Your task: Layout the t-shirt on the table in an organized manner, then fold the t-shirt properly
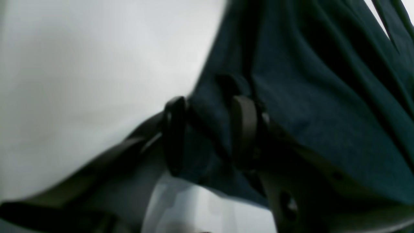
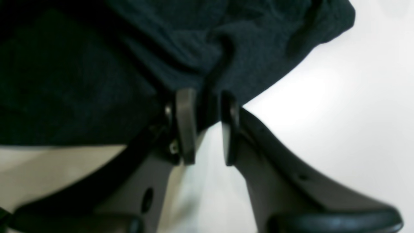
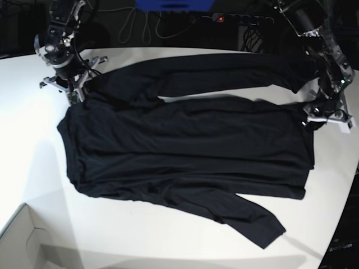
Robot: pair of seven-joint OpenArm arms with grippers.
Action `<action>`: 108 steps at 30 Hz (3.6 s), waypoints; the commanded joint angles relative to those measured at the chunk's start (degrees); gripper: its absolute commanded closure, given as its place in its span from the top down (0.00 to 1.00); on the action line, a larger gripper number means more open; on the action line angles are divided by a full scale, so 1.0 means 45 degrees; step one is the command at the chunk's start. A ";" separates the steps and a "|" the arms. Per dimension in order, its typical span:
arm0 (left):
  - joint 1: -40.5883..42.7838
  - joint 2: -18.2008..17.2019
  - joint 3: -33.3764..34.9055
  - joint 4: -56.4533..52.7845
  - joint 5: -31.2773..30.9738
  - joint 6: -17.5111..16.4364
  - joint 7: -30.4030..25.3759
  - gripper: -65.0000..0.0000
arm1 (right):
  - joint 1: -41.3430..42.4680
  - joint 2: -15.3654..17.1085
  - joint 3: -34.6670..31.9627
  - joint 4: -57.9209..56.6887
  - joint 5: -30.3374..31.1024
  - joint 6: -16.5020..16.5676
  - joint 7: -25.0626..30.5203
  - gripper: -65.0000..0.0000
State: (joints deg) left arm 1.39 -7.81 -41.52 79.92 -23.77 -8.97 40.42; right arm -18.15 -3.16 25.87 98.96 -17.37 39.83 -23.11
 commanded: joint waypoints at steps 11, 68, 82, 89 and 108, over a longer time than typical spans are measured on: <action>-0.0553 -0.0168 0.0015 -0.0793 -0.0159 -0.0087 -0.0221 0.35 | 0.0039 0.0067 -0.0015 0.0193 0.0157 0.0037 0.0243 0.22; 0.0932 0.0945 -0.1529 0.2802 -0.0178 -0.0145 -0.0202 0.00 | 0.0234 0.0067 -0.0034 0.0173 0.0137 0.0037 0.0223 0.22; 0.1811 0.1043 -0.1704 0.2899 -0.0178 -0.0145 -0.0202 0.13 | 0.0215 0.0067 -0.0034 0.0173 0.0137 0.0037 0.0223 0.22; 0.1831 0.1297 -0.1802 0.2880 -0.0178 -0.0145 -0.0202 0.28 | 0.0215 0.0028 -0.0034 0.0173 0.0137 0.0037 0.0223 0.22; 0.1831 0.1199 -0.1802 0.1571 -0.0178 -0.0145 -0.0319 0.34 | 0.0195 0.0028 -0.0034 0.0173 0.0137 0.0037 0.0223 0.22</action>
State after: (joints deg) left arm 9.91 -1.61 -49.45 86.04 -24.01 -9.21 40.38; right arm -17.37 -3.18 25.61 98.85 -17.39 39.83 -23.31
